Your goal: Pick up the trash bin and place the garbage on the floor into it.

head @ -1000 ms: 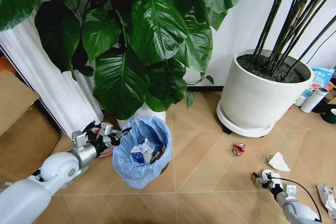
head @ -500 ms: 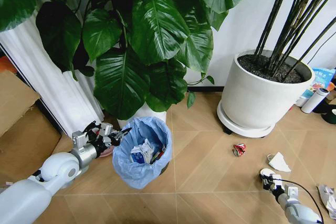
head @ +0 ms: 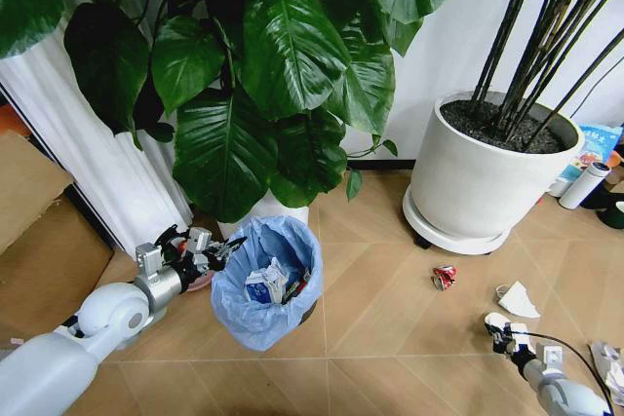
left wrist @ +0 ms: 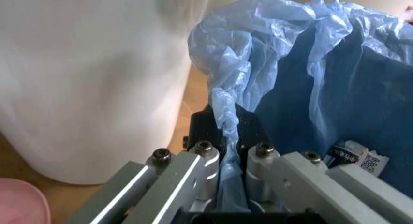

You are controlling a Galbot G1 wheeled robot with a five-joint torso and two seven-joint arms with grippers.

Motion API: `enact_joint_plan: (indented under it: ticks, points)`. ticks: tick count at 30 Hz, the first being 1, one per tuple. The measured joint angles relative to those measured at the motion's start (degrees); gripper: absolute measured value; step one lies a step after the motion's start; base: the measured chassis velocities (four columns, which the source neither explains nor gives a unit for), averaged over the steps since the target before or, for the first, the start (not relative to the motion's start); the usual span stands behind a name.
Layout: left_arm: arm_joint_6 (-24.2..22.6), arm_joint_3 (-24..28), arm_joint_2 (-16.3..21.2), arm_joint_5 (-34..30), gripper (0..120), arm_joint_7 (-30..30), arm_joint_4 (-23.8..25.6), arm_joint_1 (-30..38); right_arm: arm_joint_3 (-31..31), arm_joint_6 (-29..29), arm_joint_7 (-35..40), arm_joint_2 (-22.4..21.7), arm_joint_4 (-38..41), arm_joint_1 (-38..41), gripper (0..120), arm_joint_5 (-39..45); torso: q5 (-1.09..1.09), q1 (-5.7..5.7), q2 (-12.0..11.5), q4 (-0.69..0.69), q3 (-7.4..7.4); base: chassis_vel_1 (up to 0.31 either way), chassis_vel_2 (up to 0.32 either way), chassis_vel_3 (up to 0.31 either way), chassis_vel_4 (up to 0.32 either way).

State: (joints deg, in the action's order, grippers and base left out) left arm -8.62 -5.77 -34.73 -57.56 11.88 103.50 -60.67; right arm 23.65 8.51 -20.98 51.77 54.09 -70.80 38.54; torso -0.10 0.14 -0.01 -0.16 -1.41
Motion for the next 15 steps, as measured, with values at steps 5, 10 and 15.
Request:
enact_joint_plan:
  ticks: [5,10,15]
  points:
    - [0.18,1.3,1.15,-0.08,0,0.54,0.48,-0.19,1.6,3.82,-10.52,-3.21,7.61,-3.17,0,3.73,0.01,0.0,0.0,0.0,0.01,0.0,0.0,0.0,0.0]
    - [0.17,3.32,0.98,-0.08,0,0.74,-0.22,1.08,3.67,7.81,-22.5,-5.95,14.2,-3.13,0,6.34,-0.01,0.0,0.0,0.01,0.01,0.0,0.0,0.0,0.0]
    - [0.13,6.63,0.0,-0.15,0,0.55,-1.4,4.08,3.58,9.34,-32.74,-8.66,21.07,-1.8,0,12.07,-0.03,0.0,0.0,0.03,0.01,0.0,0.0,0.0,0.0]
